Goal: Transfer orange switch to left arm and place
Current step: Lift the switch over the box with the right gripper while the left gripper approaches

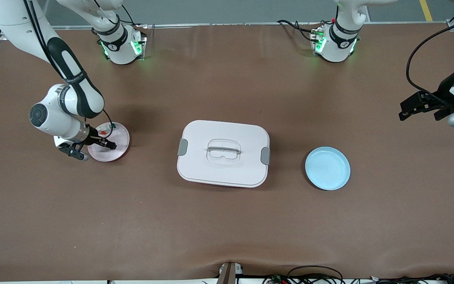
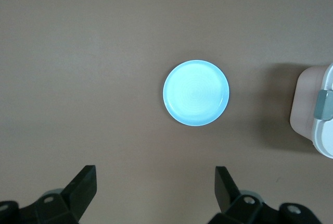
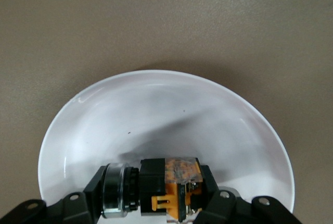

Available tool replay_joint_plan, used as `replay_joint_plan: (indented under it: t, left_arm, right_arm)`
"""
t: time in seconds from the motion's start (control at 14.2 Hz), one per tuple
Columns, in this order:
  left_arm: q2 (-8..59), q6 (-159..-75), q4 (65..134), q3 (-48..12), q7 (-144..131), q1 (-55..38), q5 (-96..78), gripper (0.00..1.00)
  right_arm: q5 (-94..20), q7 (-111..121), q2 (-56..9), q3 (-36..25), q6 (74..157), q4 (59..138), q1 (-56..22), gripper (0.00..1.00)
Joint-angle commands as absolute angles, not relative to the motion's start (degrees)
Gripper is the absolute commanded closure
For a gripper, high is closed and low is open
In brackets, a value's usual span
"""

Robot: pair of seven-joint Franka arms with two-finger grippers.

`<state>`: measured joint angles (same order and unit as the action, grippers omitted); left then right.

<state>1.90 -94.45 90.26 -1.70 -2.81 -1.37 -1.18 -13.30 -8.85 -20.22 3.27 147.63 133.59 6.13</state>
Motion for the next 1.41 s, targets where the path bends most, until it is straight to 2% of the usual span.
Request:
replay_joint_plan:
  t: [0.0,0.14,0.35,0.7,1.34]
  left_arm:
    - [2.2,-93.6,89.5,-1.6,-2.9,-1.5,-0.4,0.0]
    - [2.1,-93.6,89.4,-1.7,-2.9,-1.6,-0.6,0.0]
    - [2.0,-92.8,86.9,-2.0,-3.0,-2.1,-0.9,0.0]
    - [1.3,-88.5,85.0,-2.2,-3.3,-2.0,-8.3,0.0]
    - [1.4,-83.9,84.2,-1.8,-3.1,-1.8,-30.2,0.0]
  right_arm:
    - [-15.1,-8.3,-19.9,3.4,138.5,129.2,7.7,1.0]
    - [-16.5,-8.4,-19.3,3.4,132.4,126.5,8.0,1.0]
    - [-20.3,-10.2,-17.9,3.3,128.6,125.8,7.7,1.0]
    - [-20.5,-26.2,-15.5,3.8,117.1,119.6,3.4,1.0]
    - [-25.1,-60.3,-15.6,4.0,111.2,106.8,-11.9,1.0]
